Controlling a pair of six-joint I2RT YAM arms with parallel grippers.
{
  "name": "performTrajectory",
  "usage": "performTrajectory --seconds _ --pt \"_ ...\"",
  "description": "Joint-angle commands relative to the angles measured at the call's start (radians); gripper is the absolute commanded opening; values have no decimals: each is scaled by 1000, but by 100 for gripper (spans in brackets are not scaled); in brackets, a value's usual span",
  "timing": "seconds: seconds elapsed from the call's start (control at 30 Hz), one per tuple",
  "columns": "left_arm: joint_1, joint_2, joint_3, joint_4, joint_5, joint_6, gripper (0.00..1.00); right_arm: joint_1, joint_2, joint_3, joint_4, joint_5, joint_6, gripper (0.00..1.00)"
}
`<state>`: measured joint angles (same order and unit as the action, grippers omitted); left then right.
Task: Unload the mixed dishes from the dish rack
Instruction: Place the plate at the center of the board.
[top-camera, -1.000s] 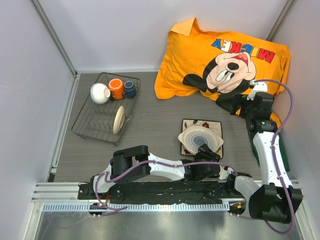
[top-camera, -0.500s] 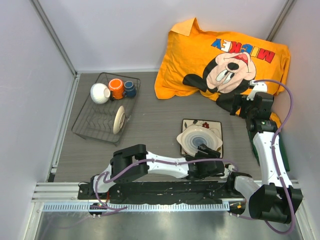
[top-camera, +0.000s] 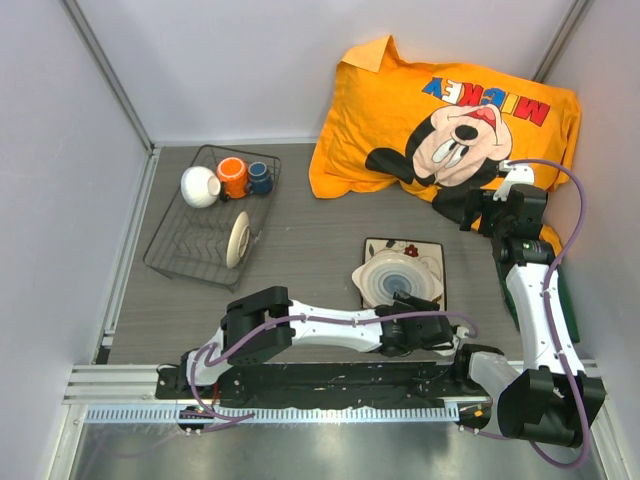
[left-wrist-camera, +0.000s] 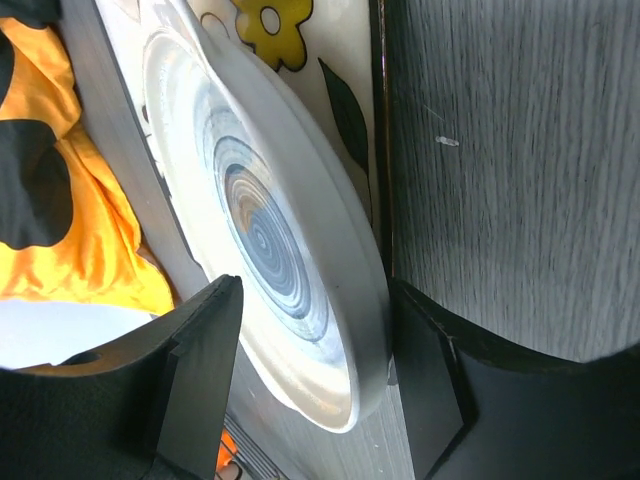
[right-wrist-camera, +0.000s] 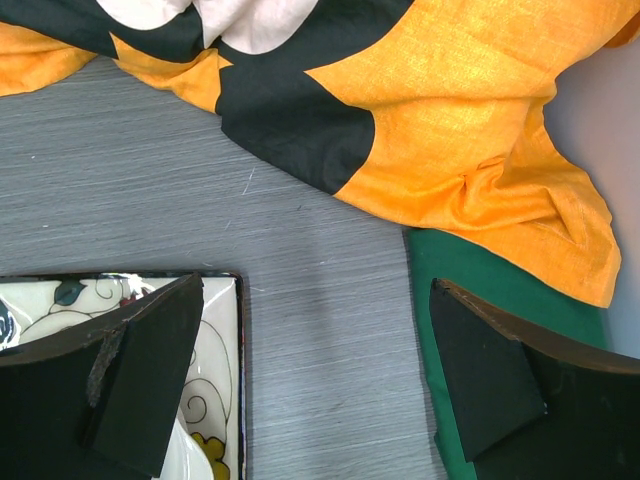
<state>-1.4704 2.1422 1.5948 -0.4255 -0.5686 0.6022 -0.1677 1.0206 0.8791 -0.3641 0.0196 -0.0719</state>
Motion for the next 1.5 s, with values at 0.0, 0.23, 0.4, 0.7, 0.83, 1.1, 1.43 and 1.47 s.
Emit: performTrajectory --seconds 0.0,0.23,0.4,0.7,0.83,1.1,1.43,1.47 --pt "-25 -31 91 10 81 -30 63 -6 -22 47 21 -7 -3 99" --pt "-25 -21 145 -77 124 -62 64 -6 -22 47 19 -6 -5 99" --pt "-25 -13 171 -111 148 -79 64 -4 -20 49 21 -7 -5 99" --pt "-25 -19 169 -118 147 -79 63 -4 -22 49 19 -6 -6 99" --pt "-25 -34 172 -114 141 -79 63 -6 -22 49 19 -7 -6 99" --pt "-8 -33 163 -99 133 -74 63 -6 -17 47 17 -7 -6 99" --pt "21 -31 154 -76 142 -67 63 -6 -17 47 19 -7 -6 99" --pt "22 -30 155 -76 144 -67 64 -4 -14 47 17 -7 -5 99"
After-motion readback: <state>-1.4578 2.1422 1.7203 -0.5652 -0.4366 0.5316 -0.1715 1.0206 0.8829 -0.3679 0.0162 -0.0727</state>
